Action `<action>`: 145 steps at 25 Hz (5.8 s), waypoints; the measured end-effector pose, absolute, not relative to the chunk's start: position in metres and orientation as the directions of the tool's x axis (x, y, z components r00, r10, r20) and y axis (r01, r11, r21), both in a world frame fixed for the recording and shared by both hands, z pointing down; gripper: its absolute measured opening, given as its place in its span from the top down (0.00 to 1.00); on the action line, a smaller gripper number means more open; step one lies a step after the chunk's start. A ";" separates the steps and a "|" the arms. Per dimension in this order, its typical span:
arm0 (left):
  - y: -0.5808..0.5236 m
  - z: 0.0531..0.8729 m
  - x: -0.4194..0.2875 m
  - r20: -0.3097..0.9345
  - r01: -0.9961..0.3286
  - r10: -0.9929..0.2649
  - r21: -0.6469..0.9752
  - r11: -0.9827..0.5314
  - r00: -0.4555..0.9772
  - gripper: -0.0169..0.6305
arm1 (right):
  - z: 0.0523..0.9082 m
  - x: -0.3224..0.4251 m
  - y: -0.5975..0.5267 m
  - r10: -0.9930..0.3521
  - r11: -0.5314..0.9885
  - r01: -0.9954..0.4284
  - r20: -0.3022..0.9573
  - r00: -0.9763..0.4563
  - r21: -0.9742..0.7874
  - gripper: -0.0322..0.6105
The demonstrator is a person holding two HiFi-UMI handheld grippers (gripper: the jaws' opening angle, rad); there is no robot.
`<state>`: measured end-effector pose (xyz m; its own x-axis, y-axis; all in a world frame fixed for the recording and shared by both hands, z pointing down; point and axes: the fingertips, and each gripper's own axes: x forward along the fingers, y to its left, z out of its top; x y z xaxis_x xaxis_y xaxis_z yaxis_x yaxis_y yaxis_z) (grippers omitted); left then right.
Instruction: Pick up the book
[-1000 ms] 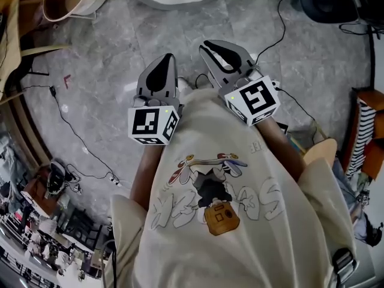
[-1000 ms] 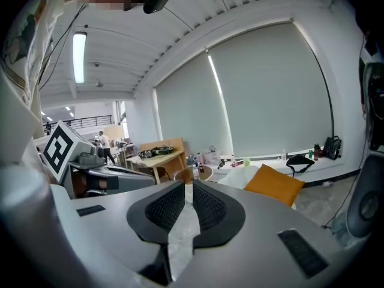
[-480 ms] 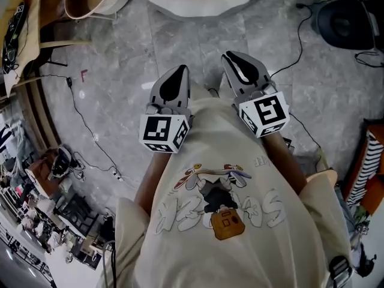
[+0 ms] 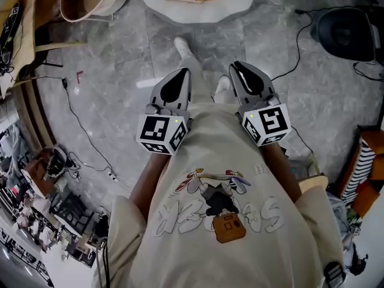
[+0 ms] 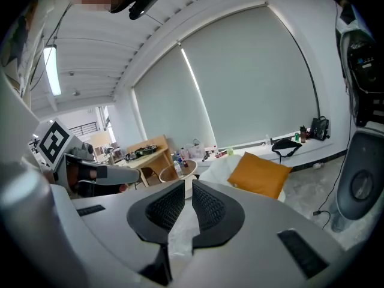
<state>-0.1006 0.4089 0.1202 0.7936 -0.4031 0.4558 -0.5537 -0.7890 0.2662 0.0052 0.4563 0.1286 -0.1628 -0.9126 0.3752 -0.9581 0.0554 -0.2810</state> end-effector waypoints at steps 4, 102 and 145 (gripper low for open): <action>0.345 0.126 -0.099 0.436 -0.560 -0.411 0.300 -0.772 0.800 0.96 | 0.138 0.011 0.404 -0.903 0.038 -0.961 0.402 -0.149 -0.272 0.87; -0.018 0.706 -0.016 0.601 -0.630 -0.566 0.756 0.176 0.564 0.52 | 0.590 0.053 -0.015 -0.354 0.634 -0.707 0.694 -0.627 -0.315 0.86; -0.047 0.790 0.027 0.590 -0.655 -0.539 0.750 0.092 0.601 0.44 | 0.648 0.091 -0.008 -0.309 0.543 -0.744 0.732 -0.607 -0.388 0.85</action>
